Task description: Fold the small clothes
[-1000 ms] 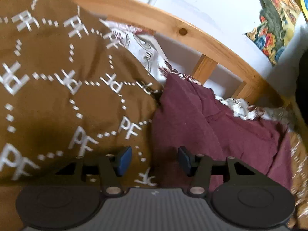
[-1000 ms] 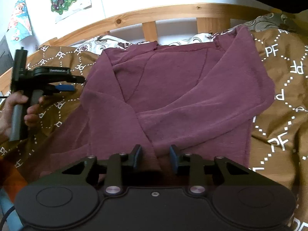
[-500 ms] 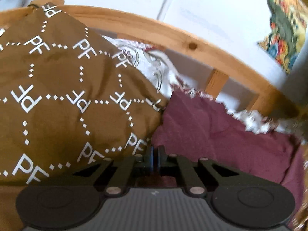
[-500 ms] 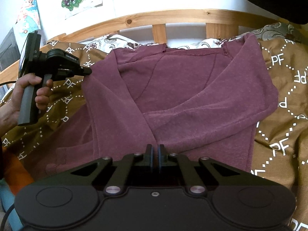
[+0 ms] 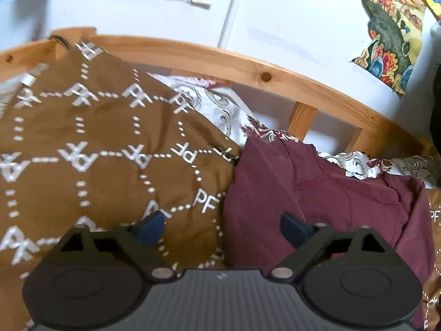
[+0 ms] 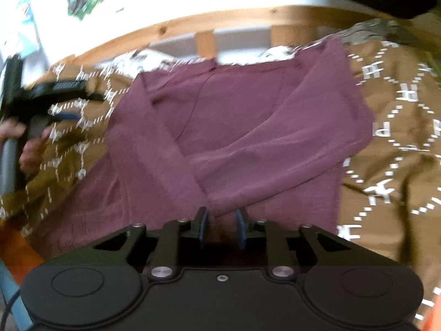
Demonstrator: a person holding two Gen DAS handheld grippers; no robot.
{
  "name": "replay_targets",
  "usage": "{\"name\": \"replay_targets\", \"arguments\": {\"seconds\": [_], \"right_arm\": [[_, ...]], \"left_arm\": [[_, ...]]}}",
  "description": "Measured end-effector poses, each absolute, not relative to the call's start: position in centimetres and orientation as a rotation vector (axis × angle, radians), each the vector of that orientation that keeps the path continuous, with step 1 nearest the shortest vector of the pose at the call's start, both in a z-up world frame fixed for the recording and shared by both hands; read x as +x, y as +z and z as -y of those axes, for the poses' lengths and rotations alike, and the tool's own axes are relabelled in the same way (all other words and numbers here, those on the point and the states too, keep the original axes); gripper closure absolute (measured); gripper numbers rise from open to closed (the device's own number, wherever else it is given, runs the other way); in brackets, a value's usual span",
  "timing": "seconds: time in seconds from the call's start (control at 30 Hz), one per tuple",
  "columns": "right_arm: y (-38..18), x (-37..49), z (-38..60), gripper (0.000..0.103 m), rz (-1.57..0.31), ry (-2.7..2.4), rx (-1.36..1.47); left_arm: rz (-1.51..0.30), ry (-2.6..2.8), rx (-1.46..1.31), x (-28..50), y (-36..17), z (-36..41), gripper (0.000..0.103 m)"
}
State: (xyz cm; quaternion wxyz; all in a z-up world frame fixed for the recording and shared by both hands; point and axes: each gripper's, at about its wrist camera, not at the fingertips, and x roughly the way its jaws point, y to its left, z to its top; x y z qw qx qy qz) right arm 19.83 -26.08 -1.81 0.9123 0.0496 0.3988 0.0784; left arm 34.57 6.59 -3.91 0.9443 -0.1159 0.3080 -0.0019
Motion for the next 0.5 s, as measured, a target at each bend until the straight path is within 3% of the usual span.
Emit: {"name": "replay_targets", "arguments": {"seconds": [0.2,0.5], "right_arm": [[2.2,16.9,27.9,0.053,-0.649,0.038,0.064],[6.4,10.4,31.2,0.012,-0.472,-0.042,0.168]], "left_arm": [[-0.616,-0.022,-0.157,29.3,-0.3,-6.0,0.001],[-0.727,-0.115,-0.357,20.0,0.6,-8.8,0.001]]}}
